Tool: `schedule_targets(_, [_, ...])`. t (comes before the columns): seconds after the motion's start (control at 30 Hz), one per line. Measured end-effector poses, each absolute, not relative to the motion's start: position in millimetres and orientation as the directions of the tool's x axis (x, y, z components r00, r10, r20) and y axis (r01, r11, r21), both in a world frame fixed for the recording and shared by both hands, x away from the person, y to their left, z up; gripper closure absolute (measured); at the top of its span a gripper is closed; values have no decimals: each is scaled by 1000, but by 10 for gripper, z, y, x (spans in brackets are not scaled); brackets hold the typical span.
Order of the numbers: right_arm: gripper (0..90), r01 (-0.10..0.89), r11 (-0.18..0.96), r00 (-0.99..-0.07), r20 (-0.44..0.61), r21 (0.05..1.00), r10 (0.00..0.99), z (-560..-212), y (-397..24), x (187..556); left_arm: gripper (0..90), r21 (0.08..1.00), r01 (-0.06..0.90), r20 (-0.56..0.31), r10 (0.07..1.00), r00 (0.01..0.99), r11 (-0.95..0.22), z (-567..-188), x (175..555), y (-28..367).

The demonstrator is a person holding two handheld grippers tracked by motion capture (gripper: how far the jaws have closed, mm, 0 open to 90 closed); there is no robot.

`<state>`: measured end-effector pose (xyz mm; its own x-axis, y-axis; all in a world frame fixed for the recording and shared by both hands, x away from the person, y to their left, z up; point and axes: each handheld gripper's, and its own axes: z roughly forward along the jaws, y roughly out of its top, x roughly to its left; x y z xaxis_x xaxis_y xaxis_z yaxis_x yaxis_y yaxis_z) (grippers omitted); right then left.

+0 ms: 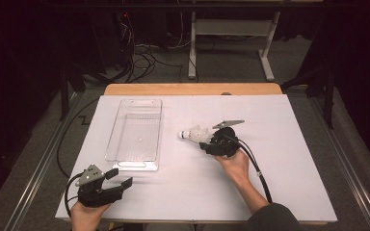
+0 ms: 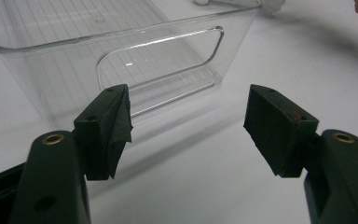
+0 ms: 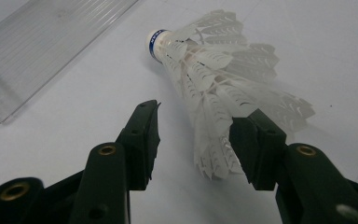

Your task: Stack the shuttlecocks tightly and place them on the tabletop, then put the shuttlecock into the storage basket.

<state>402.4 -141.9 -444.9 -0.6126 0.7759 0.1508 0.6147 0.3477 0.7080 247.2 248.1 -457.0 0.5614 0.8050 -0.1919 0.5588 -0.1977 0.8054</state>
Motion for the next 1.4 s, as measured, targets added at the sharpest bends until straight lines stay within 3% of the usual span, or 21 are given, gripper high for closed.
schedule_targets(0.6, [483, 589, 344, -614, 128, 732, 779, -4452, -1408, 3981, 325, 806, 559, -202, 797, 569, -194, -4568, 2466, 2488])
schedule_targets(1.4, [488, 585, 327, -609, 135, 742, 782, -4534, -1354, 4055, 324, 807, 555, -194, 797, 572, -202, -4564, 2461, 2467])
